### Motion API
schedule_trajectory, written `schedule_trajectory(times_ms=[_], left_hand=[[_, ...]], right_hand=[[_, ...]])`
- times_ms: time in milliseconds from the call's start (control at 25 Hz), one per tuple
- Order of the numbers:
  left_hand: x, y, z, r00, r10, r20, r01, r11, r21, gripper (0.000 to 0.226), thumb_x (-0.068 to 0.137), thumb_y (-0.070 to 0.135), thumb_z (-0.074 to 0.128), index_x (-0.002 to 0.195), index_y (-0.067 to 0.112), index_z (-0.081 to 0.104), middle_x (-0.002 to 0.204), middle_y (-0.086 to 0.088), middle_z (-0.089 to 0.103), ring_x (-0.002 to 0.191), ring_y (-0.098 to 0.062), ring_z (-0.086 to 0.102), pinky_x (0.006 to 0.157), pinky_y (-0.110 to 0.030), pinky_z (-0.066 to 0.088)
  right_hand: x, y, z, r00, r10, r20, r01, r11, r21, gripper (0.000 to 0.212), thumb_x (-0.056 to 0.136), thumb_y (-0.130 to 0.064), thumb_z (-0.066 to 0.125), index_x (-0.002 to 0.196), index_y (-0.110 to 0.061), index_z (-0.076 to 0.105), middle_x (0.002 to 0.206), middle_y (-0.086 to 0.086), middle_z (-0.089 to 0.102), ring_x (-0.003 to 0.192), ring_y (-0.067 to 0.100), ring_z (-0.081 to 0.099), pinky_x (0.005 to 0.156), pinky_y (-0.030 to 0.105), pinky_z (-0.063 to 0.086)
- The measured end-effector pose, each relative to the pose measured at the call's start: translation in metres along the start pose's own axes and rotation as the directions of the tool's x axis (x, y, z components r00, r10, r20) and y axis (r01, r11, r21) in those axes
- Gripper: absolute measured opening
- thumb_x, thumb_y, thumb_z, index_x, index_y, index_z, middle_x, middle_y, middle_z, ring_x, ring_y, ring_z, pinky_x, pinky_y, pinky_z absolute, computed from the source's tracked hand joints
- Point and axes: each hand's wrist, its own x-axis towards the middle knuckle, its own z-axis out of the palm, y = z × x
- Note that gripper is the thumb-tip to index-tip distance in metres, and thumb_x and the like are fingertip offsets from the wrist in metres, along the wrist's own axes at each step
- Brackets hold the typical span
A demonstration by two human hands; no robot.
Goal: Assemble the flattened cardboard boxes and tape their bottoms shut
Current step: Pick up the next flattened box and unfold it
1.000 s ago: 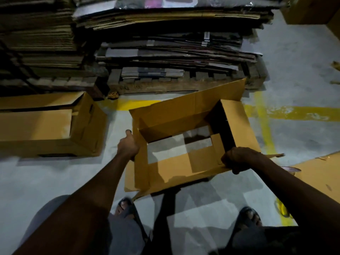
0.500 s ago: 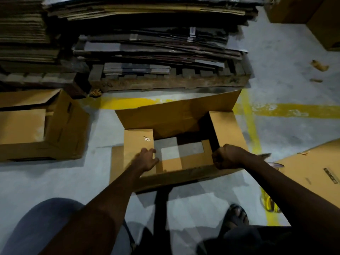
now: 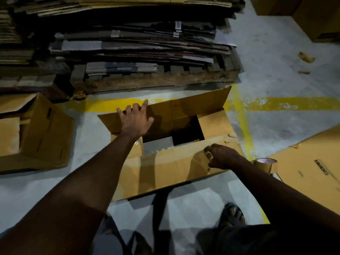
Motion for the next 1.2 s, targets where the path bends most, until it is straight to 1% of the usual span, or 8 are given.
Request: schedule_trajectory(times_ms=[80, 160, 320, 560, 880, 1000, 1120, 1200], left_hand=[[-0.008, 0.011, 0.006, 0.999, 0.048, 0.01, -0.048, 0.999, -0.022, 0.049, 0.091, 0.051, 0.031, 0.12, 0.024, 0.06, 0.113, -0.013, 0.059, 0.104, -0.033, 0.057, 0.096, -0.048, 0.035], [-0.038, 0.028, 0.034, 0.97, 0.184, 0.162, -0.172, 0.982, -0.08, 0.055, 0.086, 0.053, 0.023, 0.108, 0.025, 0.065, 0.108, -0.01, 0.06, 0.098, -0.032, 0.06, 0.089, -0.041, 0.044], [-0.091, 0.072, 0.098, 0.879, 0.178, 0.442, -0.185, 0.982, -0.028, 0.072, 0.094, 0.056, 0.038, 0.152, 0.021, 0.012, 0.157, -0.017, 0.007, 0.138, -0.047, 0.018, 0.103, -0.061, 0.028], [-0.08, 0.183, 0.108, 0.916, 0.247, 0.317, -0.247, 0.968, -0.041, 0.079, 0.097, 0.051, 0.035, 0.153, 0.016, -0.007, 0.158, -0.022, -0.01, 0.143, -0.049, -0.002, 0.11, -0.066, 0.013], [-0.058, 0.346, 0.132, 0.897, 0.421, 0.134, -0.417, 0.907, -0.058, 0.076, 0.088, 0.048, 0.027, 0.153, 0.013, 0.007, 0.156, -0.028, -0.005, 0.142, -0.051, -0.004, 0.11, -0.066, 0.01], [-0.049, 0.37, 0.148, 0.827, 0.56, 0.053, -0.561, 0.827, 0.02, 0.074, 0.084, 0.048, 0.035, 0.151, 0.02, 0.024, 0.158, -0.023, 0.005, 0.142, -0.051, 0.0, 0.106, -0.07, 0.003], [-0.042, 0.379, 0.161, 0.797, 0.604, 0.03, -0.604, 0.796, 0.036, 0.067, 0.081, 0.045, 0.04, 0.145, 0.025, 0.038, 0.158, -0.017, 0.016, 0.145, -0.045, 0.006, 0.107, -0.071, -0.001], [-0.042, 0.377, 0.162, 0.788, 0.615, -0.007, -0.615, 0.788, 0.033, 0.064, 0.083, 0.044, 0.035, 0.144, 0.025, 0.04, 0.157, -0.016, 0.02, 0.145, -0.042, 0.008, 0.11, -0.069, 0.0]], right_hand=[[0.001, 0.009, 0.001, 1.0, 0.009, 0.016, -0.009, 0.999, 0.041, 0.059, 0.088, -0.035, 0.067, 0.14, -0.02, 0.045, 0.138, 0.009, 0.052, 0.123, 0.028, 0.052, 0.092, 0.033, 0.046], [0.0, 0.02, -0.001, 0.998, 0.061, -0.026, -0.06, 0.997, 0.057, 0.055, 0.09, -0.034, 0.065, 0.139, -0.019, 0.047, 0.135, 0.011, 0.055, 0.121, 0.029, 0.053, 0.09, 0.033, 0.046], [-0.004, 0.054, -0.01, 0.98, 0.197, -0.03, -0.182, 0.947, 0.265, 0.059, 0.09, -0.028, 0.066, 0.144, -0.015, 0.045, 0.134, 0.015, 0.059, 0.121, 0.031, 0.055, 0.088, 0.031, 0.045], [-0.02, 0.152, 0.001, 0.873, 0.478, -0.096, -0.297, 0.677, 0.674, 0.058, 0.092, -0.031, 0.064, 0.143, -0.013, 0.043, 0.129, 0.021, 0.06, 0.121, 0.034, 0.054, 0.087, 0.031, 0.041], [-0.023, 0.244, 0.11, 0.634, 0.765, 0.11, -0.383, 0.189, 0.904, 0.06, 0.083, -0.026, 0.057, 0.138, -0.007, 0.042, 0.123, 0.025, 0.061, 0.116, 0.04, 0.058, 0.095, 0.04, 0.047], [-0.017, 0.255, 0.167, 0.516, 0.811, 0.276, -0.454, -0.014, 0.891, 0.073, 0.076, -0.039, 0.068, 0.135, -0.009, 0.034, 0.122, 0.021, 0.061, 0.114, 0.038, 0.059, 0.097, 0.044, 0.047], [-0.006, 0.255, 0.208, 0.483, 0.819, 0.309, -0.533, -0.005, 0.846, 0.087, 0.07, -0.039, 0.071, 0.14, -0.022, 0.021, 0.108, 0.015, 0.066, 0.108, 0.036, 0.06, 0.101, 0.049, 0.04], [-0.001, 0.257, 0.225, 0.47, 0.827, 0.309, -0.539, -0.008, 0.842, 0.075, 0.071, -0.034, 0.061, 0.136, -0.026, 0.024, 0.099, 0.012, 0.067, 0.096, 0.037, 0.065, 0.097, 0.05, 0.045]])
